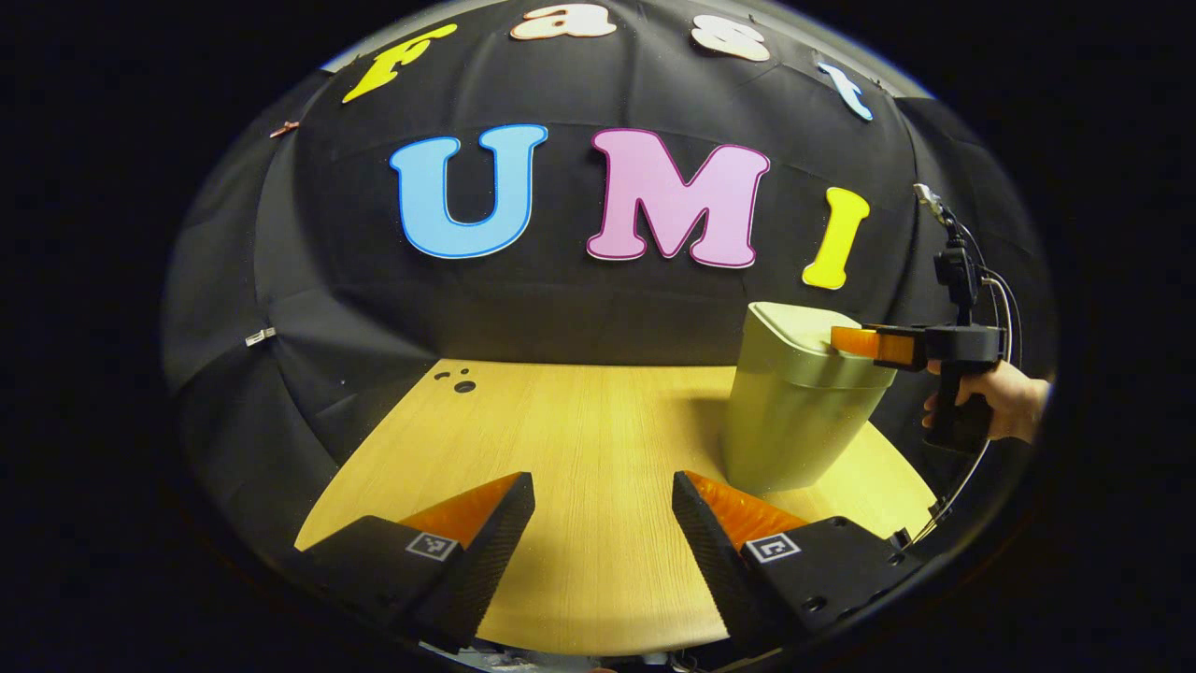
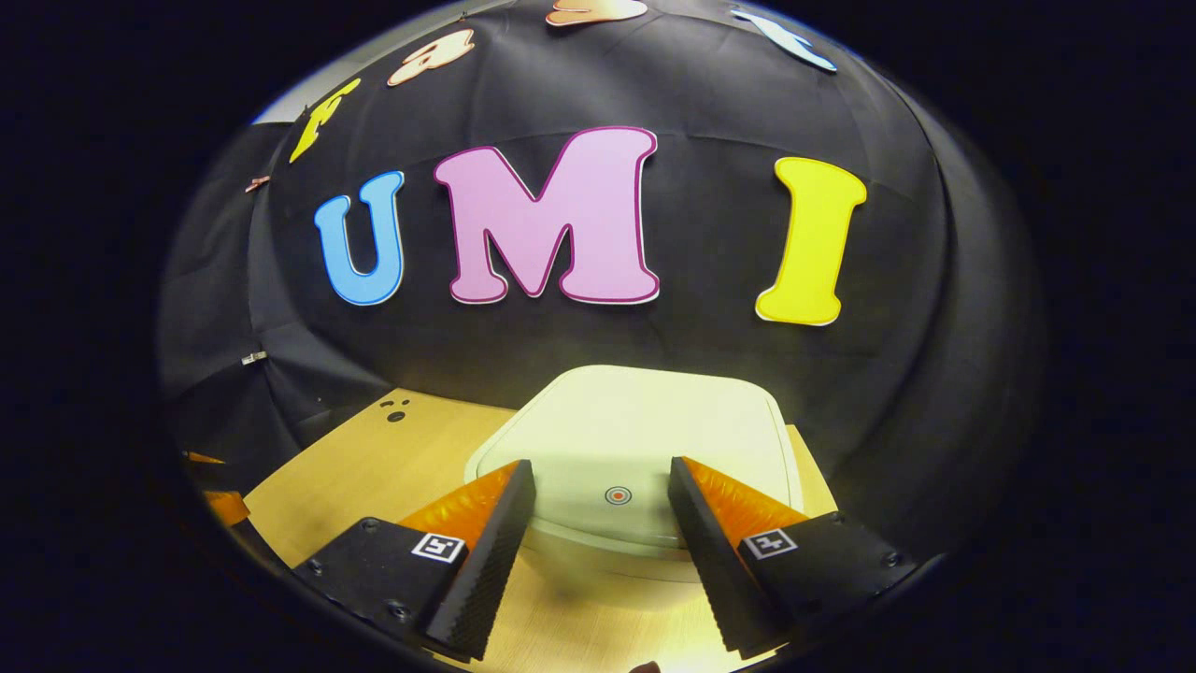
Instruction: Press the lid of the desktop garbage bin to open it, pick up the crumpled paper on the desktop and throw it into the bin, then pick up the pop can on the desktop and drop it into the bin, and finally close the garbage bin lid.
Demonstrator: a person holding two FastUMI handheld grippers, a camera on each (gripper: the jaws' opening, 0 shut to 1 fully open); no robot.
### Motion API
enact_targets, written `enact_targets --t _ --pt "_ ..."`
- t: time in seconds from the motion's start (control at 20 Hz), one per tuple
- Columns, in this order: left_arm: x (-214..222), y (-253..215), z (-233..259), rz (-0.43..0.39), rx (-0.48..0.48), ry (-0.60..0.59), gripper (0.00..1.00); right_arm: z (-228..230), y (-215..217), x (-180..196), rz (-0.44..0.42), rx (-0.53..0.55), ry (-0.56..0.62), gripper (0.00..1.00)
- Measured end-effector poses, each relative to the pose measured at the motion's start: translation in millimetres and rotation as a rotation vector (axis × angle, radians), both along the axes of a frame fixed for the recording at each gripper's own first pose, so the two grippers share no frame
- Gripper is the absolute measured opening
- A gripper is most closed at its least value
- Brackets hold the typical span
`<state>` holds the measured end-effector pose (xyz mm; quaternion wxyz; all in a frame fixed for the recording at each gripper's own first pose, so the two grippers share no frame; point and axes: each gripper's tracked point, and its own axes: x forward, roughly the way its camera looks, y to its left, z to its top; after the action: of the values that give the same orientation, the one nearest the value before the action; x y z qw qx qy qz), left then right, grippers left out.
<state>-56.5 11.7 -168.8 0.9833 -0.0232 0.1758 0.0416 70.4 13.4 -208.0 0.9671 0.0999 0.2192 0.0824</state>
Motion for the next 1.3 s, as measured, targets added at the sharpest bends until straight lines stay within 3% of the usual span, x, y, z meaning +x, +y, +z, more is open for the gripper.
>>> enact_targets --t 0.5,1.1,1.3 --pt "0 5 9 -0.023 0.006 -0.030 0.96 41 7 -20 -0.005 0.005 -0.080 0.91" --pt "12 19 28 -0.118 0.005 -0.104 0.96 75 60 -120 0.067 0.008 -0.099 0.91" --pt "16 23 29 -0.161 -0.003 -0.120 0.96 79 65 -143 0.050 -0.017 -0.096 0.91"
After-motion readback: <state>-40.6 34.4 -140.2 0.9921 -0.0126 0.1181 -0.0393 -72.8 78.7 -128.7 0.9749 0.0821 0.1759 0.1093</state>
